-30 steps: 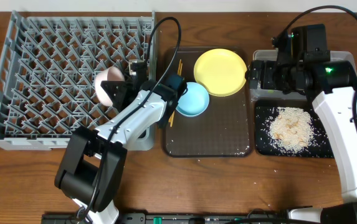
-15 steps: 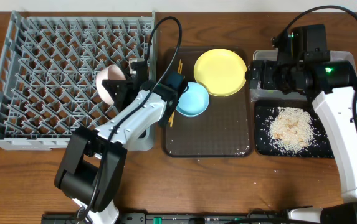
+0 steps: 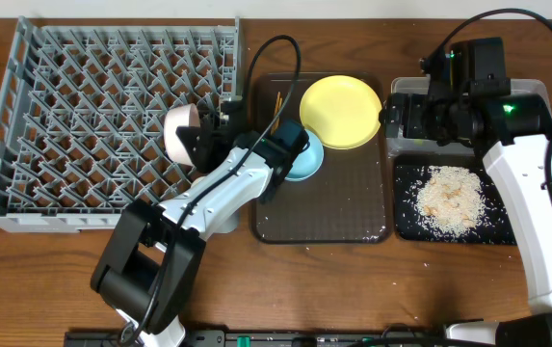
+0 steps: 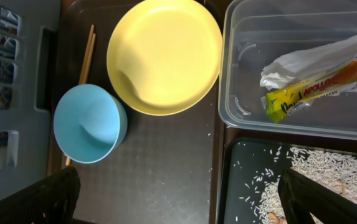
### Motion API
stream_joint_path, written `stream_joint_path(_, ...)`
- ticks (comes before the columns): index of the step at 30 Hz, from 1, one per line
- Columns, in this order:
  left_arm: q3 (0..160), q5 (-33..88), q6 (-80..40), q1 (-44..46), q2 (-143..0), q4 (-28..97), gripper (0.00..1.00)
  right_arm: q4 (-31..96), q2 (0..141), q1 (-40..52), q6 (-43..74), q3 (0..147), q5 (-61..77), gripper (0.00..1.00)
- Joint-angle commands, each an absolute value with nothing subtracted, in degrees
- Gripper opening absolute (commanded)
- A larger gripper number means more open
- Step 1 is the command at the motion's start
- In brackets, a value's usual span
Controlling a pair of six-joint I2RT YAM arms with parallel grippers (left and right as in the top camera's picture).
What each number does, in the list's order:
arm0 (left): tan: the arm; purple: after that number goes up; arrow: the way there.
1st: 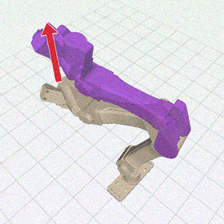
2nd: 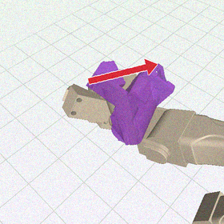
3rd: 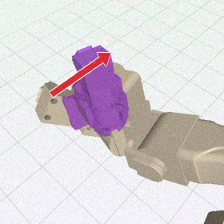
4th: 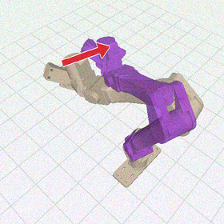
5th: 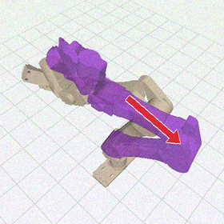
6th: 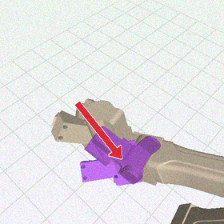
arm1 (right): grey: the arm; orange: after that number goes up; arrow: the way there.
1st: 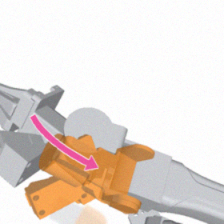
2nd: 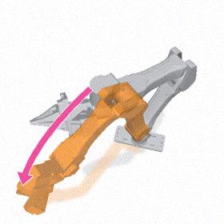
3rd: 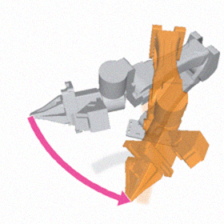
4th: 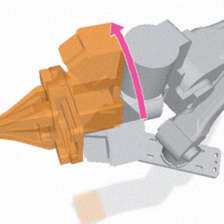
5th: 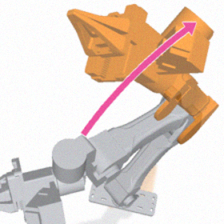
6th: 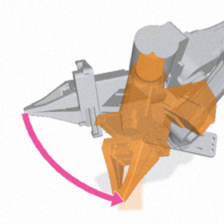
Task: Sort waste into correct bins and load items into the dishwasher
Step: 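Release the pink bowl and withdraw the left gripper, then move the left gripper over the blue bowl on the brown tray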
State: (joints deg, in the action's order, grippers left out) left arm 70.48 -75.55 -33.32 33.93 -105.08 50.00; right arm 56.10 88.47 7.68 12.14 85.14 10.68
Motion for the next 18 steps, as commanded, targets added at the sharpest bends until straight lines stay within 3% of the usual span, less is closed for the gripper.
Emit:
stream_joint_path(1,70.2,-66.4,-34.6,33.7,-105.3,49.5,0.4,56.2,88.1,7.6,12.2,85.1,10.5,0.99)
stream_joint_path(3,70.2,-63.1,-34.6,33.7,-105.3,48.7,0.46,56.2,88.1,7.6,12.2,85.1,10.5,0.99)
stream_joint_path(9,72.9,-50.5,-30.7,33.7,-104.9,48.4,0.49,56.2,88.1,7.6,12.2,85.1,10.5,0.99)
stream_joint_path(18,81.7,-26.4,-26.8,33.7,-100.1,49.3,0.63,56.2,88.1,7.6,12.2,85.1,10.5,0.99)
